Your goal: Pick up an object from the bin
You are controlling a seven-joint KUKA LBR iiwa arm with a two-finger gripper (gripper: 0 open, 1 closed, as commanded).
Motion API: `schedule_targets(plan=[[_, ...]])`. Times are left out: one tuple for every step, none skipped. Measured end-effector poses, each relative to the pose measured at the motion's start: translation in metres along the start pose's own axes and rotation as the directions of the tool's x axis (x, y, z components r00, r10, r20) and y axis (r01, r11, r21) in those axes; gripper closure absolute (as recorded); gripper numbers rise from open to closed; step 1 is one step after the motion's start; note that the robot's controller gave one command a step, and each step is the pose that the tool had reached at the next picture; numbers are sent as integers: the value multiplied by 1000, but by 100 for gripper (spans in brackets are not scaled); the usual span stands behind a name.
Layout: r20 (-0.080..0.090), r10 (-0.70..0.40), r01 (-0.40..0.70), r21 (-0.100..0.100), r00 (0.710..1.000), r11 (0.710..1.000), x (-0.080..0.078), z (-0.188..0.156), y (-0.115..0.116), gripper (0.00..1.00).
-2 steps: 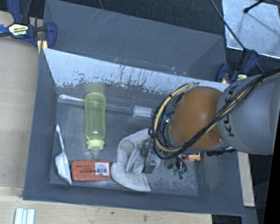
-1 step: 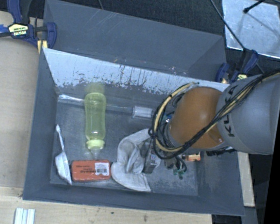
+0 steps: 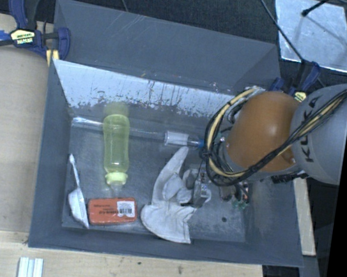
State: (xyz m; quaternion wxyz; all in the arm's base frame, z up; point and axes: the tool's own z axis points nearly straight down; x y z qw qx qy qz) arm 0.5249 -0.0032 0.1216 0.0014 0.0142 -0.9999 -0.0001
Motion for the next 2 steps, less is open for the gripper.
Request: schedule_targets(plan=[[2,-32,32,1,999,999,-21,-68,11,100],[8,-53,53,1,999,999,-22,-111,-16,100]])
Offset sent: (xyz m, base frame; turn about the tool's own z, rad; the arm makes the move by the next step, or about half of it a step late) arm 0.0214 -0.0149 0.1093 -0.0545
